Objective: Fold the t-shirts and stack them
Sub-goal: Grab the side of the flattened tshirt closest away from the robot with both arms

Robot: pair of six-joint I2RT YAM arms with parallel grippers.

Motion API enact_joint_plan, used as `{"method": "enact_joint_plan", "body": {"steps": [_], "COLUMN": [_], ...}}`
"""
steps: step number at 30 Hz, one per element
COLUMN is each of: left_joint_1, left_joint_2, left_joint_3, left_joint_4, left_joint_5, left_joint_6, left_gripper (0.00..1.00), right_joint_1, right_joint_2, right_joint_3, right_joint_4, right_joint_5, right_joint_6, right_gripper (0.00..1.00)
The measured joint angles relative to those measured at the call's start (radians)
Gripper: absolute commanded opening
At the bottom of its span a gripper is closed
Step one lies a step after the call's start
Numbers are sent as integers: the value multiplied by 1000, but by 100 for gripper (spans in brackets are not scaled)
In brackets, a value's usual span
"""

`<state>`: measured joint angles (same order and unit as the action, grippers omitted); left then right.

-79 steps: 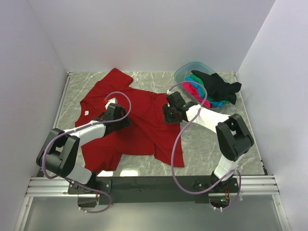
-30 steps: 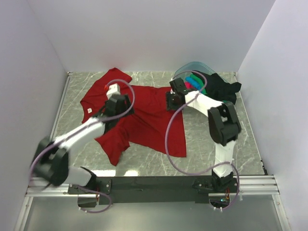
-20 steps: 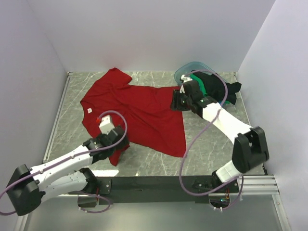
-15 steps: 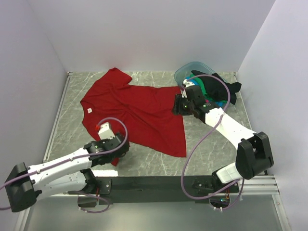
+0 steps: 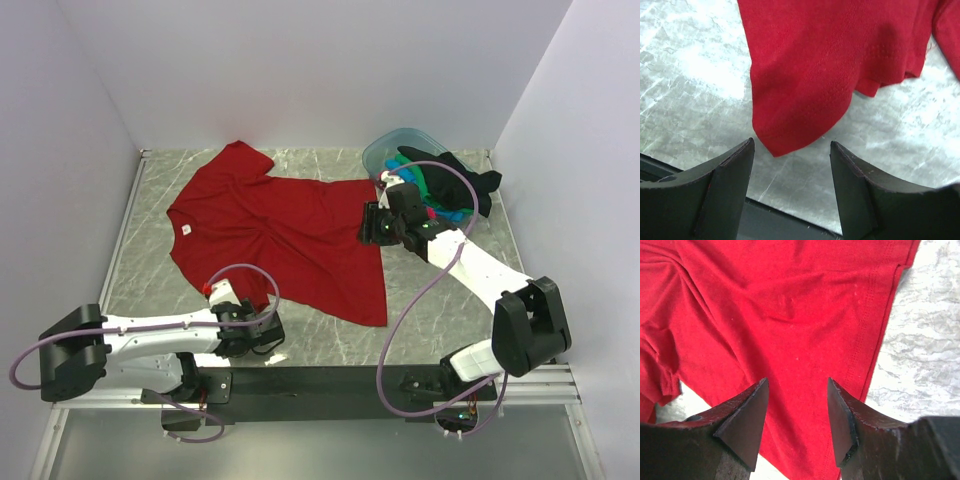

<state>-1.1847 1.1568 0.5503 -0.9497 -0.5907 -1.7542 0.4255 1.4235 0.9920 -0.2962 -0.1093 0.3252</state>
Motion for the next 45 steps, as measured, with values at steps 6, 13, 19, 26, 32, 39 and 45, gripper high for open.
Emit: {"method": "enact_joint_plan", "body": {"steps": [6,13,19,26,32,39,45], "left_joint_1": [1,22,29,219,381,457,473], "left_joint_2": [38,29,-57,-175,-233,-298,-401], "left_joint_3": [-4,-27,-33,13,44,43,42], "left_joint_4": [23,47,39,127,248,300,287], "left_joint_5": [-26,-47,-70,-134,-149,-138,-138], "left_joint_6": [-23,-21,-16,174,396,525,563], "left_gripper": [60,22,1,1,0,1,1], "right_joint_1": [0,-1,29,96,169,268,317], "right_joint_2": [-2,-59,-152,-284,-299,-264,-262], "right_joint_3": [-3,-56,-177,-346,-402,-417,-439], "right_joint_4": [6,12,-20,-98,-150,-179,-232], "right_joint_5": [-10,-16,17,85,124,174,225], "right_joint_6": [6,34,53,113,194,295,376], "right_gripper": [57,57,57,56,56,56,56]}}
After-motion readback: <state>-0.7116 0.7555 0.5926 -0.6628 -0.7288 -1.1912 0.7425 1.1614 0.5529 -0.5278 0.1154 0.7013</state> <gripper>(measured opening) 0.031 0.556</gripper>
